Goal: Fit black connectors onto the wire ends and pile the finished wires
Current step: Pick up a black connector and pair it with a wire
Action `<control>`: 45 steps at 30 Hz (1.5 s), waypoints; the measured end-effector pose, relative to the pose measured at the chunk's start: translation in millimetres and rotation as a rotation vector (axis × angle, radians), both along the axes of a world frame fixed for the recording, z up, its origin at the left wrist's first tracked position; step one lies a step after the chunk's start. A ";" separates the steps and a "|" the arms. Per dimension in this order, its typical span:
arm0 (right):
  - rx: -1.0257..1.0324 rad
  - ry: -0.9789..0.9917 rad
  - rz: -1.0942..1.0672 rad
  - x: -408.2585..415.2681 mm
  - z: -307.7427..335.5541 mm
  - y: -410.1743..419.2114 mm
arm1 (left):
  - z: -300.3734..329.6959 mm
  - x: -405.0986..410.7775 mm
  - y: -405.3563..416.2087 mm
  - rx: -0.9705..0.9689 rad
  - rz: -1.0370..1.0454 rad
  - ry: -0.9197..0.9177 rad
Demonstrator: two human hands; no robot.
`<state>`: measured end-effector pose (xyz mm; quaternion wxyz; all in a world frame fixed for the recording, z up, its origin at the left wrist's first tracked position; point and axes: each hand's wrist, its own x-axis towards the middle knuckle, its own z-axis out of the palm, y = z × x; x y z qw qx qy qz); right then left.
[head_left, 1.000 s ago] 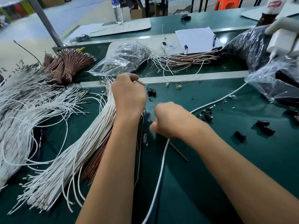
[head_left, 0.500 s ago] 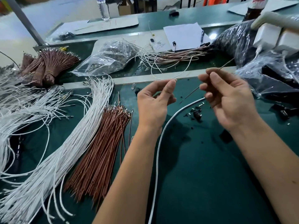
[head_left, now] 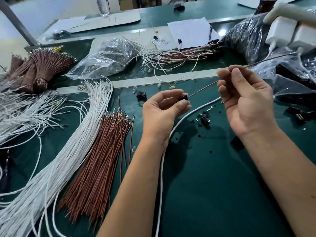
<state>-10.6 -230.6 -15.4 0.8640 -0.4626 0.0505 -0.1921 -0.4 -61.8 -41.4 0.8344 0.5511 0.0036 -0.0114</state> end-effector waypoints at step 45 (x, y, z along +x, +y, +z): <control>-0.114 0.093 0.192 -3.6 -3.6 11.3 | 8.6 -6.8 -0.7 -0.031 -0.181 -0.158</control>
